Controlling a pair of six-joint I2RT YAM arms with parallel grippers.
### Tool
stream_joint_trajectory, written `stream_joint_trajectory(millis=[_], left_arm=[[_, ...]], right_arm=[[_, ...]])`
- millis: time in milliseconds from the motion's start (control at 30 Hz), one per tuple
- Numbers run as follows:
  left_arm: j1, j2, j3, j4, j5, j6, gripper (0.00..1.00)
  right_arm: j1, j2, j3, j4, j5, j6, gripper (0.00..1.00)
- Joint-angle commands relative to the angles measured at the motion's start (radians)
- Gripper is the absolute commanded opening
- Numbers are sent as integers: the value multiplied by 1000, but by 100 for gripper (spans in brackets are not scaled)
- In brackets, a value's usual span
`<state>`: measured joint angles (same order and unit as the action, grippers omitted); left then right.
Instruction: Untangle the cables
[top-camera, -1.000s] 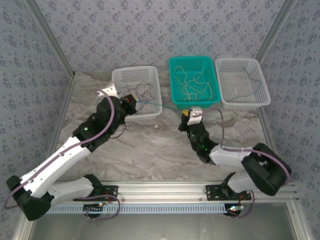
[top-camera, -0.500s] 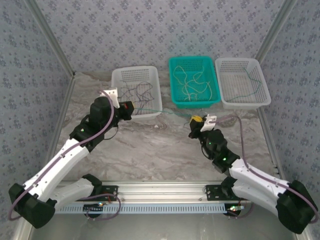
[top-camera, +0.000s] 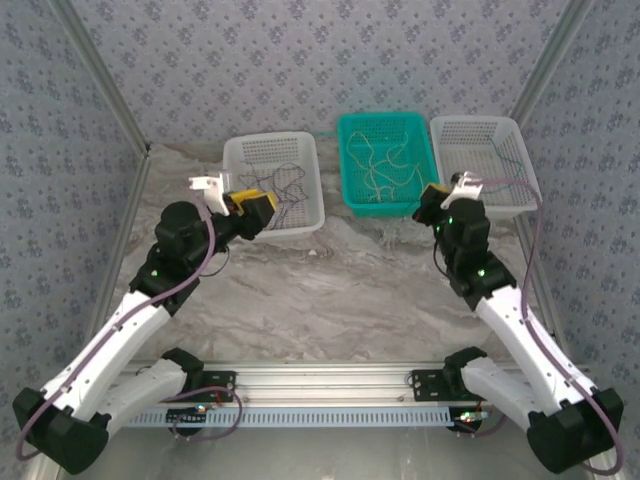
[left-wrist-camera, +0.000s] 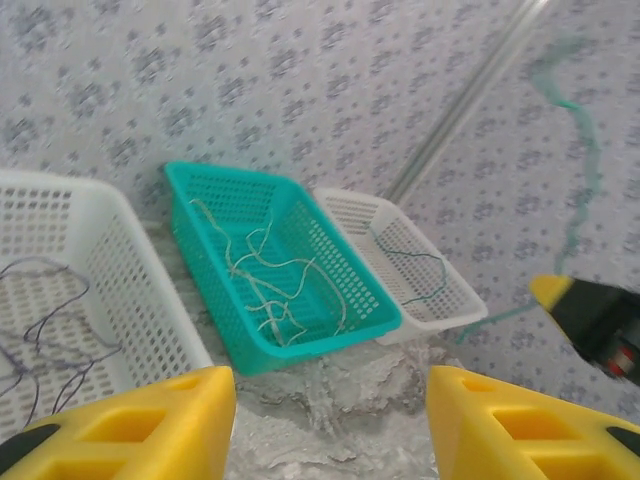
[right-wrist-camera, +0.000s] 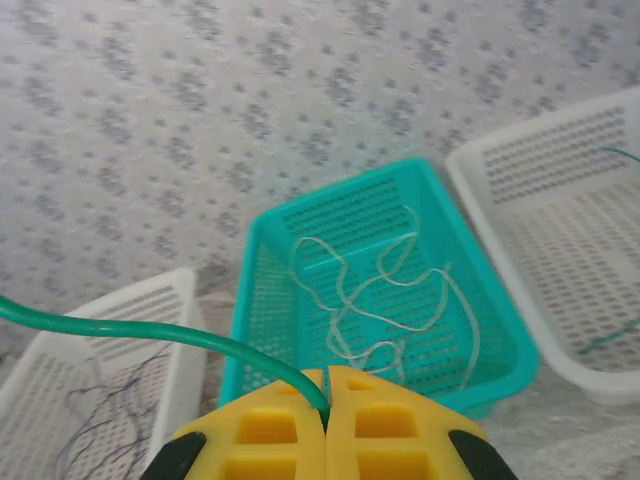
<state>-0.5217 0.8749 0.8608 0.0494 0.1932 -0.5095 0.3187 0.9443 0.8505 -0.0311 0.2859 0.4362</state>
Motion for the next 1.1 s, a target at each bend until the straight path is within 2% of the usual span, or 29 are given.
stream_joint_trajectory(millis=[0, 133, 300, 533, 733, 867, 967, 1067], left_arm=[[-2, -47, -6, 15, 134, 89, 56], [-35, -78, -12, -56, 216, 183, 62], [-95, -117, -25, -141, 222, 274, 79], [-106, -149, -26, -224, 211, 346, 96], [-106, -139, -32, -238, 191, 362, 99], [-106, -145, -53, -209, 177, 341, 99], [-107, -151, -62, -196, 165, 327, 99], [-107, -153, -63, -192, 157, 320, 99]], right_arm=[[-101, 98, 139, -157, -20, 30, 0], [-225, 255, 290, -245, -5, 42, 0], [-366, 444, 421, -286, -29, 58, 0], [-544, 702, 513, -269, -109, 176, 0], [-622, 921, 611, -260, -317, 234, 0], [-620, 1022, 710, -359, -339, 286, 0], [-610, 1067, 769, -458, -337, 321, 16], [-602, 1044, 775, -503, -317, 363, 29]])
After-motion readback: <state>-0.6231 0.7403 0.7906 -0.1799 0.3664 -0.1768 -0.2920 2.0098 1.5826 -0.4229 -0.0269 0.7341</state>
